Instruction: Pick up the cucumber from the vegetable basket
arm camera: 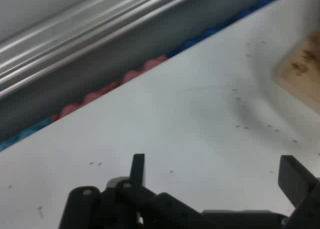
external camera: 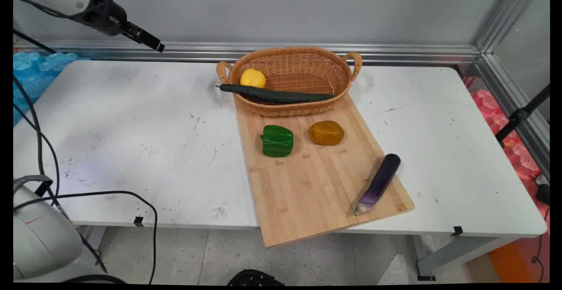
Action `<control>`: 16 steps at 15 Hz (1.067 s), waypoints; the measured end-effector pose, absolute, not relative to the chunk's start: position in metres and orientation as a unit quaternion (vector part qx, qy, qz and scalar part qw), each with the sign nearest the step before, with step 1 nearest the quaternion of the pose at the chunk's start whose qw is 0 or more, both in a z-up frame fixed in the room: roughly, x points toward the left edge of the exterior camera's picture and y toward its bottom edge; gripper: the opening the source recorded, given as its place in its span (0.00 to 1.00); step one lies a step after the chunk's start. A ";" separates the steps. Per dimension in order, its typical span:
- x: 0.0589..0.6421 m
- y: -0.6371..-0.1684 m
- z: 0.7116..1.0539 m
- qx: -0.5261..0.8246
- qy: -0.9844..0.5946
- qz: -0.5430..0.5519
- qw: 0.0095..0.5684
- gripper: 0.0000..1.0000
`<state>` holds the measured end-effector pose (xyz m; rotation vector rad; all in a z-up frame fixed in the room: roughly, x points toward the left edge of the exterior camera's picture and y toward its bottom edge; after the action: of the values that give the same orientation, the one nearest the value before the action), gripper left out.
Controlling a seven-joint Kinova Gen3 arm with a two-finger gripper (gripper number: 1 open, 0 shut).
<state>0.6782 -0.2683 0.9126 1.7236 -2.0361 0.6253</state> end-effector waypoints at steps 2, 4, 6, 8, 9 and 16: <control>0.668 -0.271 0.915 0.593 -0.748 0.216 0.203 1.00; 0.657 -0.274 0.919 0.568 -0.768 0.210 0.206 1.00; 0.632 -0.285 0.927 0.518 -0.804 0.200 0.213 1.00; 0.603 -0.300 0.936 0.460 -0.840 0.186 0.222 1.00; 0.594 -0.305 0.938 0.442 -0.849 0.181 0.224 1.00; 0.536 -0.355 0.942 0.327 -0.904 0.136 0.237 1.00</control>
<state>0.5363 -0.3554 0.9420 0.8969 -2.4787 0.3724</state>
